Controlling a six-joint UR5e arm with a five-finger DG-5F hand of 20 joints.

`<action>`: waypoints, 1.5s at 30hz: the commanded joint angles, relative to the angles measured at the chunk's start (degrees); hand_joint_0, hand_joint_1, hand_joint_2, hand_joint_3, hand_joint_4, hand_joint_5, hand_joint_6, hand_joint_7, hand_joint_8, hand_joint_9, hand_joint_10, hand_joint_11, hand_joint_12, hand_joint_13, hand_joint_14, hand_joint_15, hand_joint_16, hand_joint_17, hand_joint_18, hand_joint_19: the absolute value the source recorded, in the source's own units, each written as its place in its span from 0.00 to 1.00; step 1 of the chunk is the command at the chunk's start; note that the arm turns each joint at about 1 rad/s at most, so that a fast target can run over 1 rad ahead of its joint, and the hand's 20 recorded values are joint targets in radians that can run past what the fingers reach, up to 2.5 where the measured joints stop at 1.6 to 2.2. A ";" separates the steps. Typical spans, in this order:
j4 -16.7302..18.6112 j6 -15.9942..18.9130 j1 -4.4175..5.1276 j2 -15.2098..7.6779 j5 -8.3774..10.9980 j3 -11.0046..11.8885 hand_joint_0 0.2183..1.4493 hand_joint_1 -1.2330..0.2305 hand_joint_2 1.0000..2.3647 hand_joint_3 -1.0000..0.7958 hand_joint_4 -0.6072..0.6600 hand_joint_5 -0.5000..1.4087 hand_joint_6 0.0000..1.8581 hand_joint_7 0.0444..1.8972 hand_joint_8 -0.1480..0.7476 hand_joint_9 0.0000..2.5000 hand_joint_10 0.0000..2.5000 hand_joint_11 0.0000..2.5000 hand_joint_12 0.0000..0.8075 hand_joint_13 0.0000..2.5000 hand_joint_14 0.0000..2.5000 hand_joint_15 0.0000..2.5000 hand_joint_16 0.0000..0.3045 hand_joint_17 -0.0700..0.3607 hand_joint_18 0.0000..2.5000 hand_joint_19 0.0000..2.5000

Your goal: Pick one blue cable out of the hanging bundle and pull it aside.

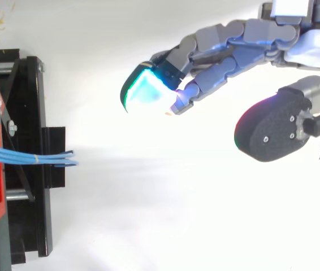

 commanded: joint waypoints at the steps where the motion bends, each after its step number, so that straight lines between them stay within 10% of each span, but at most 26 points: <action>1: 1.61 -0.07 0.01 -0.02 0.33 -0.74 0.23 0.48 0.00 0.31 0.70 0.16 0.27 0.36 0.48 0.21 0.00 0.00 0.40 0.08 0.00 0.01 0.16 0.41 0.07 0.10; 8: 1.79 -2.36 0.19 -0.02 3.05 -1.62 0.23 0.48 0.00 0.31 0.70 0.16 0.27 0.36 0.49 0.22 0.00 0.00 0.40 0.09 0.00 0.01 0.15 0.41 0.07 0.10; 20: 13.04 -10.27 2.12 -1.95 13.07 -6.63 0.24 0.48 0.00 0.31 0.71 0.17 0.27 0.38 0.49 0.22 0.00 0.02 0.41 0.10 0.00 0.02 0.15 0.41 0.10 0.11; 29: 22.09 -10.00 2.91 -9.07 13.51 -5.49 0.24 0.47 0.00 0.31 0.72 0.17 0.27 0.38 0.50 0.23 0.00 0.02 0.40 0.11 0.00 0.02 0.15 0.40 0.10 0.12; 40: 23.76 -7.10 3.09 -19.09 12.54 1.90 0.24 0.47 0.00 0.31 0.73 0.18 0.27 0.39 0.50 0.24 0.00 0.02 0.40 0.12 0.00 0.03 0.15 0.40 0.11 0.12; 45: 23.76 -7.63 3.35 -20.06 11.58 3.92 0.24 0.47 0.00 0.31 0.74 0.18 0.27 0.40 0.50 0.24 0.00 0.03 0.41 0.12 0.00 0.03 0.15 0.40 0.11 0.12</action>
